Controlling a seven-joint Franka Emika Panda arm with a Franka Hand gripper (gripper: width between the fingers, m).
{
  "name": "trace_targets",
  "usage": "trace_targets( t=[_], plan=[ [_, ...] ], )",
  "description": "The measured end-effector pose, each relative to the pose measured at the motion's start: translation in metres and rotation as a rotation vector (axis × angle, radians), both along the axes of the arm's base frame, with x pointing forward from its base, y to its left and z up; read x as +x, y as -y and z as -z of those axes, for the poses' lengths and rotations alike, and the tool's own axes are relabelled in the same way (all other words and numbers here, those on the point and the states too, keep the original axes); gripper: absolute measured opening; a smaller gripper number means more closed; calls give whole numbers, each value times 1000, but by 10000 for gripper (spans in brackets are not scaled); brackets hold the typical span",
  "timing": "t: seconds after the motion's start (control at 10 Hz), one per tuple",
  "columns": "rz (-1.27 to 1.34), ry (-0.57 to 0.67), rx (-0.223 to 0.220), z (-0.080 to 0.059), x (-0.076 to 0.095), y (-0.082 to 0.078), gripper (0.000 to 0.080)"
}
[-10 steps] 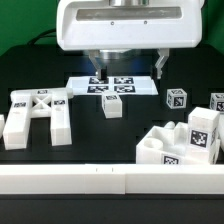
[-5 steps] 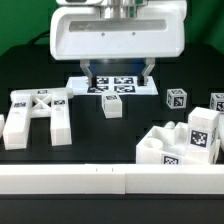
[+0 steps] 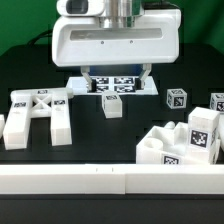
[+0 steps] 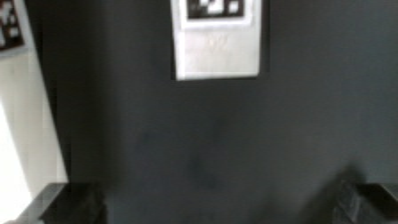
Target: Assemble chair
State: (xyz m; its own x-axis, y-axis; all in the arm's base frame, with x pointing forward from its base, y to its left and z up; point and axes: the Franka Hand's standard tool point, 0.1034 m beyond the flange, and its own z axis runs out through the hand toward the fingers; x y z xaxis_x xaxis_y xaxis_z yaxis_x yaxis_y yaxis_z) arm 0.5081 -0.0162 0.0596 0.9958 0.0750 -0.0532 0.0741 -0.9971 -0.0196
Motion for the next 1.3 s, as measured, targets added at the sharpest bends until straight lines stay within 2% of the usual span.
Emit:
trace_targets(
  t=[0.2, 0.4, 0.6, 0.9, 1.1, 1.3],
  plan=[
    [6, -110, -10, 3, 5, 3, 649],
    [49, -267, -45, 8, -7, 13, 649],
    [44, -384, -40, 9, -10, 10, 649],
    [41, -401, -42, 12, -7, 11, 649],
    [-29, -406, -78, 12, -7, 17, 649],
    [-25, -418, -76, 13, -9, 17, 649]
  ],
)
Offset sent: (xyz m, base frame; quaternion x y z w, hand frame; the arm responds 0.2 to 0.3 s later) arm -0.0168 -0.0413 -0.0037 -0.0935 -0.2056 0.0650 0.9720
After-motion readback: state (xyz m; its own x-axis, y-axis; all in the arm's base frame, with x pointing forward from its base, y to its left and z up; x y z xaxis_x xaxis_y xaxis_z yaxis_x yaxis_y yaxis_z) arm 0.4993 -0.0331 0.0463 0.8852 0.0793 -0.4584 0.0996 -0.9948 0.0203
